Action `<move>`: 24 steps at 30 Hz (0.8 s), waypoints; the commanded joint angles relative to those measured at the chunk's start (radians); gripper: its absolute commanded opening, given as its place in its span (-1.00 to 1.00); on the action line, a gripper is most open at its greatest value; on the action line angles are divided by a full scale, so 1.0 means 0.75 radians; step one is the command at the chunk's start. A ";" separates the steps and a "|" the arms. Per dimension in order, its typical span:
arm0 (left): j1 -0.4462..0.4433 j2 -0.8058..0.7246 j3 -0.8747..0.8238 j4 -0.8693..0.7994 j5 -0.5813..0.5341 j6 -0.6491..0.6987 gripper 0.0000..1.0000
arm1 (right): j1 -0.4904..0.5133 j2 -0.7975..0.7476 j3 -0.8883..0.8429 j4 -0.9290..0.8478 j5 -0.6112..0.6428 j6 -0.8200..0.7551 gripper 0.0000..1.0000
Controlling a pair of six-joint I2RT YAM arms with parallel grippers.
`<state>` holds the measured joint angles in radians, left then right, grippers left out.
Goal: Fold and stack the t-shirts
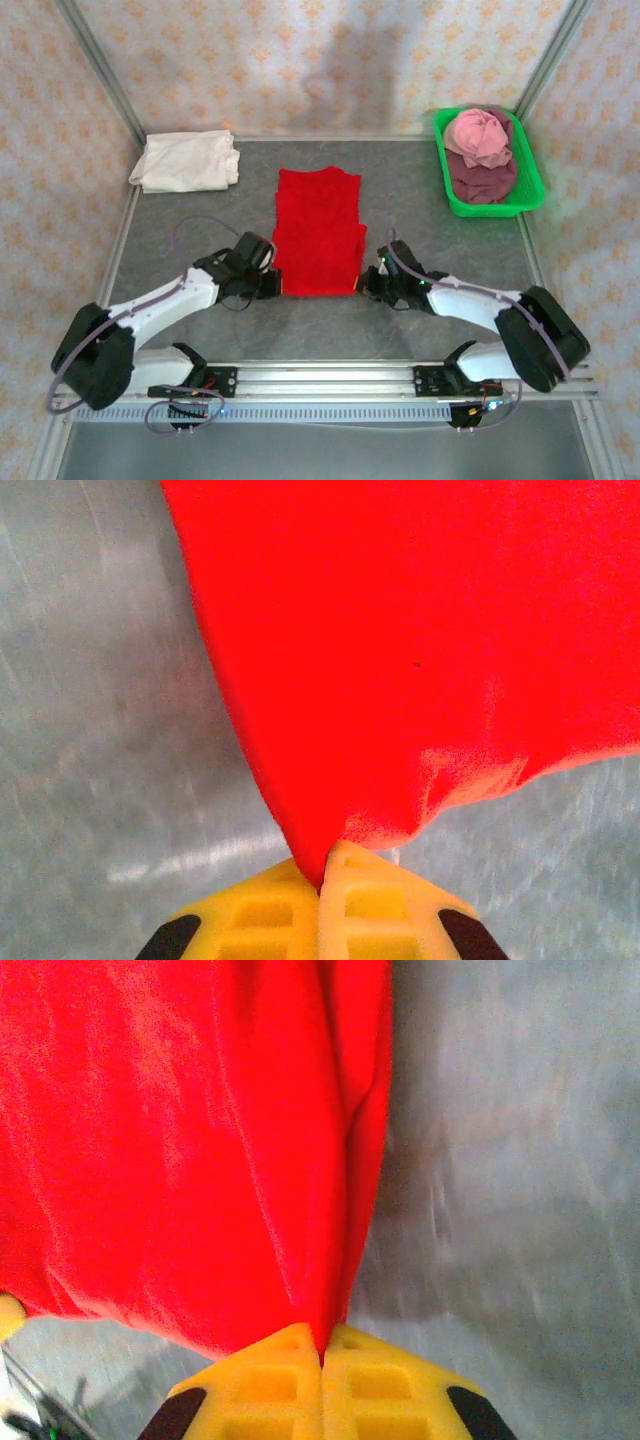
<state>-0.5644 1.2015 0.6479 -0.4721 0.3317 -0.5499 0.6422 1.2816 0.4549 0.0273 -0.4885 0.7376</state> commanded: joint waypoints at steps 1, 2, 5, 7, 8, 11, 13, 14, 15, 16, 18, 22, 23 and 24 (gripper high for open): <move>-0.054 -0.185 -0.067 -0.170 -0.011 -0.047 -1.00 | 0.091 -0.157 -0.068 -0.122 0.083 0.071 -1.00; -0.063 -0.243 -0.078 -0.195 -0.002 -0.062 -1.00 | 0.105 -0.215 -0.079 -0.149 0.094 0.089 -1.00; -0.070 -0.411 -0.056 -0.279 0.009 -0.077 -1.00 | 0.114 -0.393 -0.063 -0.256 0.157 0.117 -1.00; -0.070 -0.462 0.022 -0.310 -0.021 -0.044 -1.00 | 0.113 -0.467 0.025 -0.356 0.246 0.075 -1.00; -0.068 -0.462 0.069 -0.317 -0.042 -0.034 -1.00 | 0.111 -0.473 0.085 -0.401 0.281 0.046 -1.00; -0.048 -0.389 0.256 -0.306 -0.089 0.013 -1.00 | 0.067 -0.418 0.284 -0.436 0.308 -0.041 -1.00; 0.006 -0.291 0.385 -0.271 -0.074 0.089 -1.00 | 0.007 -0.342 0.402 -0.428 0.272 -0.092 -1.00; 0.041 -0.243 0.432 -0.242 -0.036 0.105 -1.00 | -0.020 -0.293 0.453 -0.430 0.264 -0.114 -1.00; 0.084 -0.187 0.478 -0.203 0.014 0.113 -1.00 | -0.048 -0.240 0.511 -0.442 0.261 -0.140 -1.00; 0.120 -0.142 0.511 -0.170 0.041 0.116 -1.00 | -0.073 -0.193 0.556 -0.443 0.254 -0.161 -1.00; 0.194 -0.043 0.582 -0.110 0.063 0.132 -1.00 | -0.132 -0.083 0.645 -0.423 0.224 -0.198 -1.00; 0.307 0.147 0.704 -0.079 0.074 0.186 -1.00 | -0.243 0.107 0.791 -0.391 0.154 -0.204 -1.00; 0.333 0.192 0.732 -0.062 0.099 0.197 -1.00 | -0.265 0.162 0.842 -0.397 0.135 -0.214 -1.00; 0.351 0.232 0.760 -0.055 0.100 0.212 -1.00 | -0.279 0.215 0.892 -0.406 0.130 -0.229 -1.00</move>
<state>-0.3359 1.3254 1.1591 -0.5552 0.3775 -0.4496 0.4652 1.3727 1.0374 -0.2699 -0.3614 0.6147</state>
